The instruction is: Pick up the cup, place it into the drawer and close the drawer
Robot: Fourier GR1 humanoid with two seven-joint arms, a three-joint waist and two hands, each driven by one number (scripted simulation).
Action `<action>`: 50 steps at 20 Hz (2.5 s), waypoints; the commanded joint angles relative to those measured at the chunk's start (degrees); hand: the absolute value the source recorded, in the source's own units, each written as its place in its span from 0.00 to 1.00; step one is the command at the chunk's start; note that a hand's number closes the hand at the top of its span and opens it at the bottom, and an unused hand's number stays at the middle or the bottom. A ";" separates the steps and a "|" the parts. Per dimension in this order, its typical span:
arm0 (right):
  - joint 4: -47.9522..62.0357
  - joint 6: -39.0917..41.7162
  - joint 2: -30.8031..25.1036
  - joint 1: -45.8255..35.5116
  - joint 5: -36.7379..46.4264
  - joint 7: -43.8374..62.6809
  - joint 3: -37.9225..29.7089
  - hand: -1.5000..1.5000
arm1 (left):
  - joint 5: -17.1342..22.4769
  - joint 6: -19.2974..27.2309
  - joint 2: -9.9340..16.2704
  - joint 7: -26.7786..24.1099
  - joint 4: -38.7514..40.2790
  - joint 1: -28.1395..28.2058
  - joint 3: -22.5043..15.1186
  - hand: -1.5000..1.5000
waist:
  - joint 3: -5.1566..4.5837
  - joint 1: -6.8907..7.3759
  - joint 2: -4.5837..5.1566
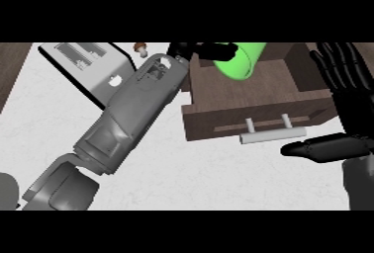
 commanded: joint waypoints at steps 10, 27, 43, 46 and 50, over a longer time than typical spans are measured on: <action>0.42 5.37 1.07 -3.07 -4.63 0.56 4.23 0.00 | 8.16 -0.84 -0.01 -3.33 -0.71 4.14 -5.92 0.00 | -0.02 -5.85 1.33; 0.79 24.78 -11.22 0.11 1.08 8.70 18.41 0.00 | 21.65 0.78 -0.01 -15.88 -3.34 4.86 -2.77 0.00 | -0.09 1.25 -0.56; 40.72 8.88 -6.09 -7.97 35.52 -12.16 27.40 1.00 | 23.38 -5.08 2.70 -20.17 -9.65 14.17 -0.01 0.00 | -0.03 10.49 -1.22; 51.60 5.03 -4.37 -12.10 37.42 -15.81 25.81 1.00 | 24.09 -7.65 5.19 -18.49 -12.00 15.96 0.53 0.00 | 0.01 11.24 -0.96; 60.74 -0.33 -2.73 -17.72 36.63 -21.55 21.32 1.00 | 23.79 -7.80 5.11 -18.43 -15.87 20.20 -0.59 0.00 | 0.12 13.16 -0.86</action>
